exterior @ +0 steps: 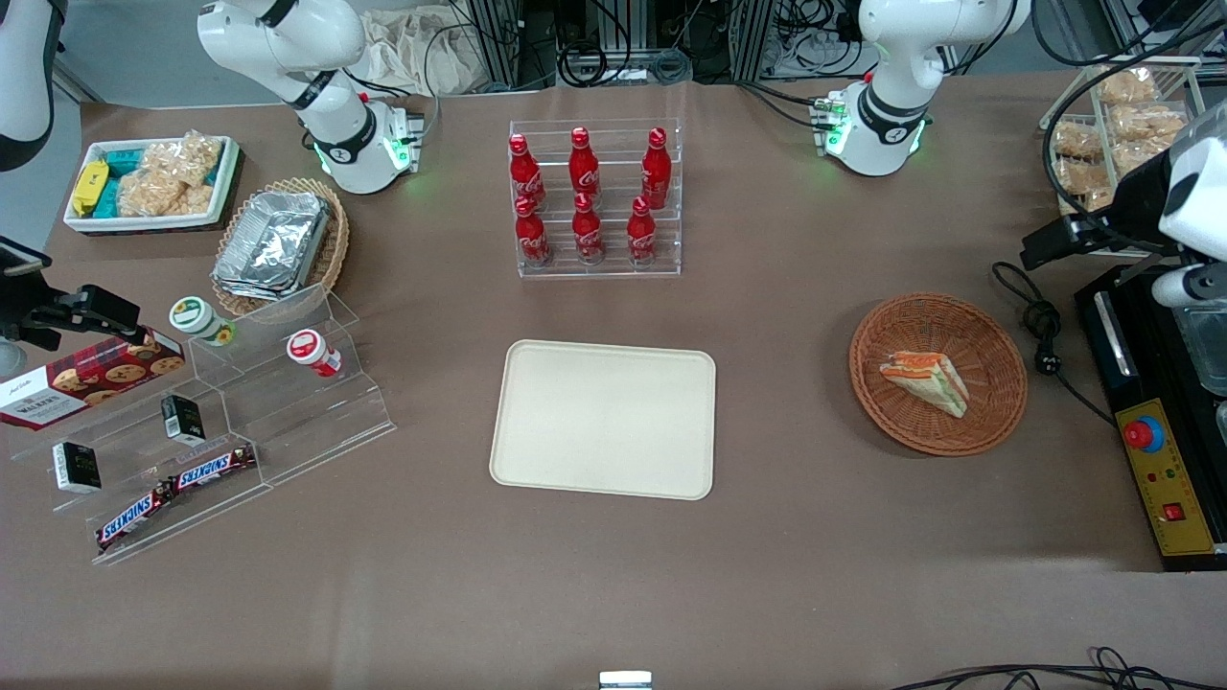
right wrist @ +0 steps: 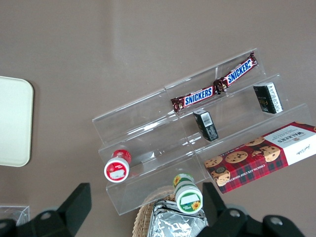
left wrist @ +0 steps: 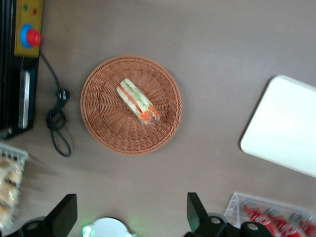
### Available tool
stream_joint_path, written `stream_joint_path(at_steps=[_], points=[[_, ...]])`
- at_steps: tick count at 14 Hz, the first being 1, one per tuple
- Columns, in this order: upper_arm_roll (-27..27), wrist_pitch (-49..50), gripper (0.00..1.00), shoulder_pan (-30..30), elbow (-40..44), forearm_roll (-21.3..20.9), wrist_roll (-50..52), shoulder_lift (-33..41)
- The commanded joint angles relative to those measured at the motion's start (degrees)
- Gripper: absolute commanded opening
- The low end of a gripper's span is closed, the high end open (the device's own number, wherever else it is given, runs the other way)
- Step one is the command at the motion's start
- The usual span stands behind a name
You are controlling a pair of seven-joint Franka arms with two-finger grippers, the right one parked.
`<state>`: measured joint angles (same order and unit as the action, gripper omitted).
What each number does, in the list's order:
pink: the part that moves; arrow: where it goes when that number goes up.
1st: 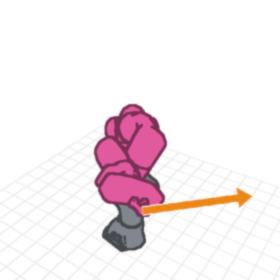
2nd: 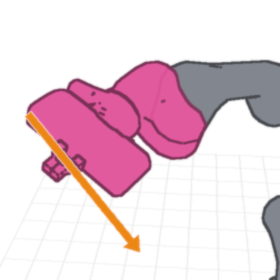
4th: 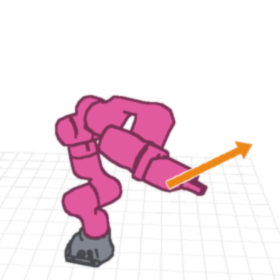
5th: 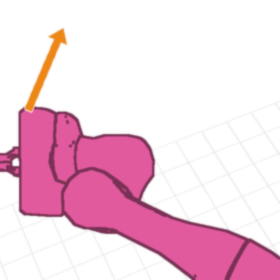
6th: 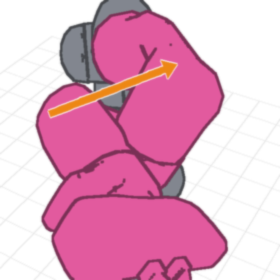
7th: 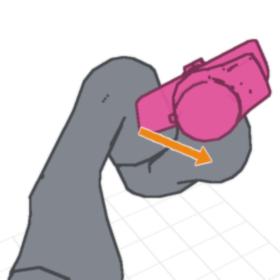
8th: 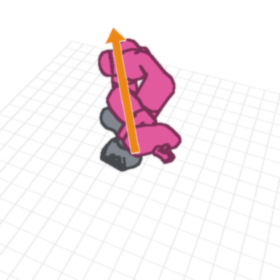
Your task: Place sandwich from basket to tray
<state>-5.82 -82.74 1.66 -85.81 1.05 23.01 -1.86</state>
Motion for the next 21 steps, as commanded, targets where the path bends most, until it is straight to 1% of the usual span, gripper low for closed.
stream_joint_path(at_steps=[1, 4, 6, 9, 11, 15, 20, 21], points=[[0.02, -2.84, 1.00, -0.17, -5.39, 0.09, 9.83, 0.28], [0.11, -14.96, 1.00, -0.08, -16.55, -0.08, 17.84, 1.33], [0.11, -21.03, 1.00, -0.08, -22.35, -0.61, 20.39, 0.64], [0.28, -34.20, 1.00, 0.10, -33.51, -0.70, 24.61, 0.46], [0.20, -41.33, 1.00, 1.76, -38.71, -0.70, 25.68, -1.46], [0.28, -48.03, 1.00, 3.25, -38.99, -0.87, 30.85, -10.07], [0.37, -53.04, 1.00, 3.44, -38.91, -0.87, 32.54, -15.09], [0.37, -53.75, 0.98, 3.44, -38.91, -0.87, 32.54, -15.62]])
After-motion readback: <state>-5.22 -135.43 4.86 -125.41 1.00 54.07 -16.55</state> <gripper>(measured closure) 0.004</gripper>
